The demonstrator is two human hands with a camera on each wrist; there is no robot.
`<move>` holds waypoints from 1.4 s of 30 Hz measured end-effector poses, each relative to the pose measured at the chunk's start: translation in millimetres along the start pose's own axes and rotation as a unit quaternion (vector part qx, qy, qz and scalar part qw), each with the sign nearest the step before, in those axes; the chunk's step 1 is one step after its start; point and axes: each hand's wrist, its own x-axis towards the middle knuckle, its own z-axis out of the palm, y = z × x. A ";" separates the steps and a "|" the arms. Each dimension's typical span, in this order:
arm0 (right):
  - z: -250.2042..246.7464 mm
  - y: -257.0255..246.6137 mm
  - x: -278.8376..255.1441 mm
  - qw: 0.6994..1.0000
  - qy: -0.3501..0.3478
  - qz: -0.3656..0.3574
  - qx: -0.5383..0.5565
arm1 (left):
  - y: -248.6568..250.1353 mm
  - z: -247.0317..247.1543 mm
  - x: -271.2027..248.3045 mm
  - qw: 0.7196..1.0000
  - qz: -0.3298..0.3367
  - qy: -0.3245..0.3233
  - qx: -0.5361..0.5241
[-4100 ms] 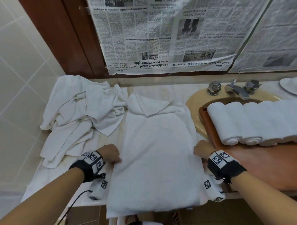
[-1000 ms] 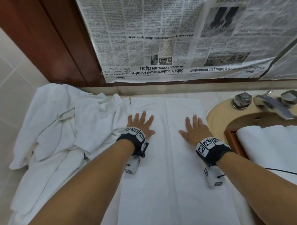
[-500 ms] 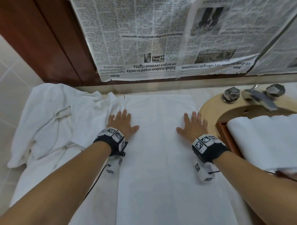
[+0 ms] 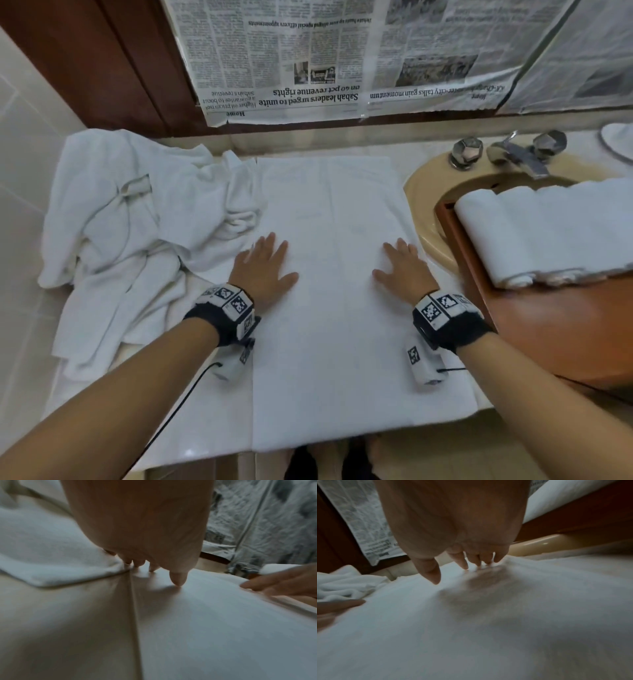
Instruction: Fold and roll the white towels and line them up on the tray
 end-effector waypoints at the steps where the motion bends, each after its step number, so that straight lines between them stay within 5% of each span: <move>1: 6.7 1.5 -10.8 1.000 0.013 0.008 -0.002 | 5.6 7.3 -8.9 1.000 0.020 -0.003 -0.010; 9: 42.6 24.1 -74.0 0.999 0.018 0.021 0.016 | -0.3 41.3 -59.9 0.999 0.020 0.002 -0.042; 18: 35.2 28.8 -73.0 1.000 0.010 0.015 0.023 | -1.9 43.9 -78.9 0.990 -0.017 0.036 -0.137; 22: 5.1 36.5 -59.0 0.996 -0.011 0.018 0.092 | 8.3 29.3 -74.7 0.972 -0.084 0.030 -0.217; 25: -31.8 41.0 -35.5 0.988 -0.067 0.008 0.138 | 31.9 13.9 -65.2 0.940 -0.153 0.115 -0.282; 28: -74.4 42.3 -6.0 0.979 -0.103 -0.028 0.173 | 75.4 -4.5 -55.7 0.906 -0.146 0.202 -0.343; 36: -147.6 29.7 100.8 0.943 -0.101 -0.013 0.317 | 216.6 -23.2 -9.8 0.938 -0.091 0.044 -0.333; 42: -141.4 35.6 164.3 0.976 -0.050 -0.015 0.212 | 268.4 -20.3 32.3 0.938 -0.086 0.005 -0.337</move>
